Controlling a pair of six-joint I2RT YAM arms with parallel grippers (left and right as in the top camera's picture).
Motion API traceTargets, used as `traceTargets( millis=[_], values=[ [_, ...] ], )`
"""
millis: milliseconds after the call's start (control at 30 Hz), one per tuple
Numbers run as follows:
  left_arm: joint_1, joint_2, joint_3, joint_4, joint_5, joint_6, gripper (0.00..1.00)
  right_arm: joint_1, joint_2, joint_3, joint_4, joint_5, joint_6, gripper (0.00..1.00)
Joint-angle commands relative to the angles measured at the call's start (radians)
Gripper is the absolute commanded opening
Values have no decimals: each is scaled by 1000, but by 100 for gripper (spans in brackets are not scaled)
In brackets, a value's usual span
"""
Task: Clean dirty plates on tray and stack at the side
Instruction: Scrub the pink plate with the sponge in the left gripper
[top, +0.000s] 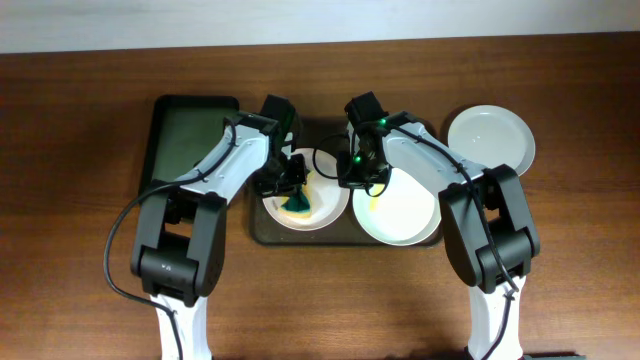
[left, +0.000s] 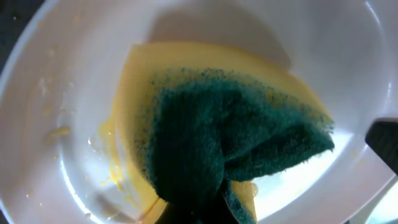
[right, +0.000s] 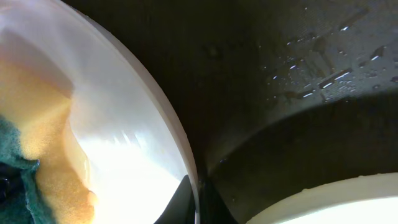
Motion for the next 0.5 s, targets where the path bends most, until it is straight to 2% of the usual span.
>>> traceTargets(
  millis=[0, 67, 167, 467],
  values=[
    [-11, 66, 4, 2, -222, -16, 0, -7, 11, -5, -11, 34, 16, 4],
    [-10, 66, 4, -23, -370, -16, 0, -7, 11, -5, -18, 34, 8, 4],
    [1, 65, 21, -76, -494, -16, 0, -7, 11, -5, -20, 34, 5, 4],
    [49, 64, 314, -289, -488, -16, 0, -7, 11, -5, -13, 34, 5, 4]
  ],
)
